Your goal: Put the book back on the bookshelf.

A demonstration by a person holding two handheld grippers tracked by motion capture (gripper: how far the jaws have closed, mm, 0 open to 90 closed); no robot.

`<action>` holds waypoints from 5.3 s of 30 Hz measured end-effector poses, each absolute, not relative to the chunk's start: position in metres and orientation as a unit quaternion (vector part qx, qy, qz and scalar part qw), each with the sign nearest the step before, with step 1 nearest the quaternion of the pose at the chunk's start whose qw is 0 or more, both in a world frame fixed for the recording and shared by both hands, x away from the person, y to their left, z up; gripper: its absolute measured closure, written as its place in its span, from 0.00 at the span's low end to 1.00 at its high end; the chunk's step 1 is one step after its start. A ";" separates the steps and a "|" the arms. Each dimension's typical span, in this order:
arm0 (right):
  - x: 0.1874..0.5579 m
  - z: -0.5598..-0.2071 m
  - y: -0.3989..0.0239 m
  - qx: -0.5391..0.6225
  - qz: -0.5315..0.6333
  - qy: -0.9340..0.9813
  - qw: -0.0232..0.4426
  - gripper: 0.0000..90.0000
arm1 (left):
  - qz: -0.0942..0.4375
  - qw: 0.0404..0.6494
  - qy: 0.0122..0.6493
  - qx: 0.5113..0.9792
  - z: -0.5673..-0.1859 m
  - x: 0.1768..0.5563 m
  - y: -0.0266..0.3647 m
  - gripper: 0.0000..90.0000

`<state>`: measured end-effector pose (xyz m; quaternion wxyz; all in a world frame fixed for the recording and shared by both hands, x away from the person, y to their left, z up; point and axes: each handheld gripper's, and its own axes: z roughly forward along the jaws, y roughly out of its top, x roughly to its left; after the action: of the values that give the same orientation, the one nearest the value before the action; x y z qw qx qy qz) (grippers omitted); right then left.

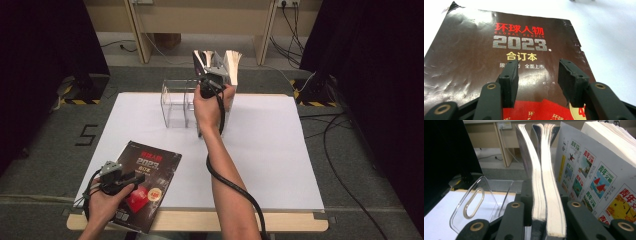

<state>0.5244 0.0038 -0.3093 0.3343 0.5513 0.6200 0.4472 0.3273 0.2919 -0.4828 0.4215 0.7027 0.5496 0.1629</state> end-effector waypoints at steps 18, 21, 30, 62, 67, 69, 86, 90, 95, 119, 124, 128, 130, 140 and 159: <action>0.528 -0.315 0.006 0.551 0.476 0.585 0.356 0.85 | 0.163 0.424 0.550 0.701 -0.483 0.328 0.295 0.56; 0.523 -0.318 0.007 0.546 0.469 0.592 0.362 0.85 | 0.164 0.424 0.549 0.701 -0.483 0.328 0.294 0.56; 0.513 -0.326 -0.001 0.533 0.455 0.615 0.362 0.74 | 0.162 0.423 0.545 0.705 -0.483 0.327 0.290 0.56; 0.471 -0.345 -0.028 0.528 0.485 0.639 0.279 0.63 | 0.167 0.425 0.552 0.698 -0.480 0.326 0.292 0.56; 0.465 -0.349 -0.031 0.531 0.484 0.644 0.263 0.66 | 0.168 0.426 0.552 0.697 -0.479 0.325 0.292 0.56; 0.462 -0.351 -0.032 0.530 0.481 0.647 0.262 0.67 | 0.169 0.425 0.552 0.697 -0.479 0.326 0.293 0.56; 0.447 -0.367 -0.034 0.531 0.460 0.669 0.243 0.69 | 0.174 0.421 0.563 0.690 -0.476 0.327 0.301 0.55; 0.443 -0.374 -0.033 0.531 0.455 0.675 0.237 0.69 | 0.176 0.419 0.568 0.686 -0.477 0.327 0.304 0.55; 0.439 -0.383 -0.032 0.533 0.448 0.681 0.227 0.70 | 0.181 0.416 0.572 0.683 -0.476 0.328 0.307 0.55; 0.423 -0.432 -0.013 0.529 0.412 0.719 0.181 0.71 | 0.191 0.399 0.591 0.674 -0.476 0.330 0.319 0.55; 0.422 -0.439 -0.008 0.524 0.406 0.729 0.169 0.71 | 0.192 0.394 0.597 0.672 -0.475 0.332 0.324 0.55; 0.423 -0.445 -0.002 0.524 0.402 0.735 0.151 0.72 | 0.196 0.390 0.603 0.668 -0.473 0.335 0.330 0.56; 0.424 -0.448 0.000 0.523 0.399 0.739 0.148 0.73 | 0.204 0.384 0.607 0.665 -0.471 0.337 0.336 0.58; 0.424 -0.457 -0.012 0.532 0.382 0.743 0.140 0.76 | 0.238 0.330 0.634 0.658 -0.468 0.343 0.375 0.85; 0.422 -0.459 -0.019 0.541 0.372 0.742 0.136 0.75 | 0.205 0.273 0.627 0.700 -0.486 0.345 0.383 0.99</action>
<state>0.4222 -0.0188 -0.4593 0.1359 0.5410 0.7421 0.3716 0.3452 0.3834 -0.4862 0.2730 0.7004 0.6267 0.2052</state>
